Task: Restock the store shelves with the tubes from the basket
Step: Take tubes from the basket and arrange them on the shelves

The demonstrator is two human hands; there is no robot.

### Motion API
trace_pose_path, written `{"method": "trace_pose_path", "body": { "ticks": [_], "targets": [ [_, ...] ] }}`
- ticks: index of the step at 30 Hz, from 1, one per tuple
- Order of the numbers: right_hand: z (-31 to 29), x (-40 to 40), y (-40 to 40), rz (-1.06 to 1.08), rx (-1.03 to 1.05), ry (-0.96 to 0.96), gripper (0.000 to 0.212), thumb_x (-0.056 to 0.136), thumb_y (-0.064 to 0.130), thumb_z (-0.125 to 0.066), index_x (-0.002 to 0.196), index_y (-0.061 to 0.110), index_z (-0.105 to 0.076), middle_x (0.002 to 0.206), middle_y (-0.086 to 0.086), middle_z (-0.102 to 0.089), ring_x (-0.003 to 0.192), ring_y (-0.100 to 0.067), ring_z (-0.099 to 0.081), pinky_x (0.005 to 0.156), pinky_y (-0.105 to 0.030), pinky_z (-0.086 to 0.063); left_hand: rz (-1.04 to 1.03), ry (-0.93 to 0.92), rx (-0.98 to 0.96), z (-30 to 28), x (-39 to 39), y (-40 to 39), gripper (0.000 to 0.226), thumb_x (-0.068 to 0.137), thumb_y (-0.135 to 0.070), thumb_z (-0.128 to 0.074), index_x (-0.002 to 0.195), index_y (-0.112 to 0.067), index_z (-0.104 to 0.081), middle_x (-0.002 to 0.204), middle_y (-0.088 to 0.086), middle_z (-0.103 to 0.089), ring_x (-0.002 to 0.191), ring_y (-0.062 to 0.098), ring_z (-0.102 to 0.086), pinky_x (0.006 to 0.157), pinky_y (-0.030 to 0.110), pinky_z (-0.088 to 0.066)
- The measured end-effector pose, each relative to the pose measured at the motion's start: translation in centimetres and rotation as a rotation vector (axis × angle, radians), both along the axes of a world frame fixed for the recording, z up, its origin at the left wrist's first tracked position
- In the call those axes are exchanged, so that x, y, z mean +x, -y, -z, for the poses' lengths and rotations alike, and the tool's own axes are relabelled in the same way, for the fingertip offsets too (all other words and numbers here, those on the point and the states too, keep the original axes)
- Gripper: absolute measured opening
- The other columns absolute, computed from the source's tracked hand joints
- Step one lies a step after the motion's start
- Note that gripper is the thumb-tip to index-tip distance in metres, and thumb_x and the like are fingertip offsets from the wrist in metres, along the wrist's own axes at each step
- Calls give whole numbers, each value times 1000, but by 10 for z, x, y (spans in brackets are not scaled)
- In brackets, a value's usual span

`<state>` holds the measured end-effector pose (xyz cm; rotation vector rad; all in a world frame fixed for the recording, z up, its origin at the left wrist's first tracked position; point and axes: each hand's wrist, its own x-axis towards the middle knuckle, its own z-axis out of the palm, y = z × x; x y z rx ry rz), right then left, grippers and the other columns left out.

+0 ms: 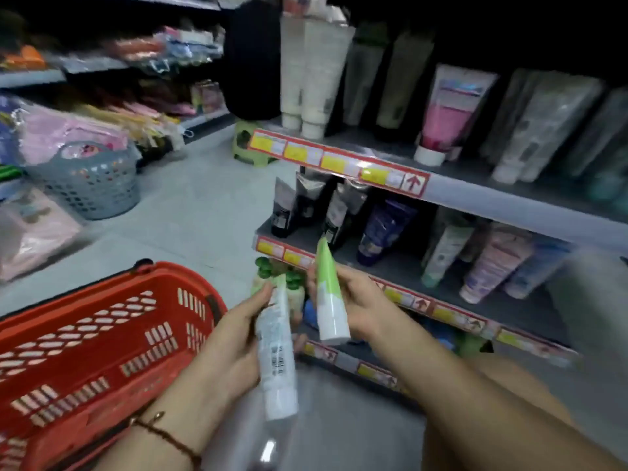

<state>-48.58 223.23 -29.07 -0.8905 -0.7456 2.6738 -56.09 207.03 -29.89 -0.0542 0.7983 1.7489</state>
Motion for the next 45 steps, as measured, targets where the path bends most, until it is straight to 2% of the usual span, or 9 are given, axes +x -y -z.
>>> {"method": "trace_pose_path", "body": {
  "ticks": [4,7,11,18,26,32,36,39,45],
  "targets": [
    [-15,22,-19,5,192,73,26,96,26,-56,91,2,-64,78,-15,-66,65,-25,-66,66,-36,-57,167,71,40,-14,34,-51,31,84,-29,-65,103,-7,-76,114,15,-70,101,31,-69,93,50,-52],
    [-7,42,-43,197,651,274,18,96,28,-60,91,10,-60,91,-21,-69,77,-31,-66,80,-44,-55,300,50,33,-23,50,-84,36,88,-35,-61,108,-8,-75,127,21,-65,118,40,-61,98,62,-46],
    [-13,79,-63,224,945,444,31,97,46,-51,88,20,-66,91,-4,-72,89,-23,-67,89,-41,-49,390,-134,-40,-28,67,-120,40,89,-36,-61,113,-5,-72,122,24,-67,112,40,-65,99,59,-47],
    [-13,134,-68,246,602,353,44,87,48,-63,114,15,-71,111,-17,-72,93,-32,-66,81,-46,-44,511,-282,-131,-32,97,-157,51,86,-41,-66,118,-2,-66,103,24,-69,89,40,-67,73,54,-56],
    [9,175,-62,483,170,265,37,96,30,-39,101,2,-63,83,-17,-71,81,-30,-65,79,-41,-51,539,-211,-288,-20,114,-155,42,92,-44,-60,90,-3,-68,74,16,-72,54,30,-70,45,48,-58],
    [74,219,-76,271,262,483,29,91,16,-59,117,4,-64,97,-13,-69,82,-23,-65,79,-37,-53,471,-207,-363,7,112,-153,42,93,-44,-60,97,-3,-67,77,13,-68,62,27,-65,73,44,-57],
    [126,243,-92,167,546,1011,28,81,15,-78,103,7,-63,98,-10,-66,81,-19,-65,69,-30,-53,463,-209,-407,19,111,-157,27,92,-19,-61,112,-1,-65,92,18,-69,76,30,-65,85,51,-55],
    [149,266,-121,29,701,1419,40,76,17,-80,110,4,-63,101,-10,-65,94,-25,-66,81,-33,-55,447,-203,-452,26,108,-167,38,90,-12,-57,126,-2,-59,115,21,-67,97,37,-65,90,55,-53],
    [176,271,-173,243,711,1418,32,81,8,-71,112,6,-66,104,-15,-67,98,-33,-65,88,-39,-55,442,-204,-480,44,100,-185,37,91,-9,-55,128,-4,-55,131,20,-63,120,38,-61,92,56,-52]
  ]
}}
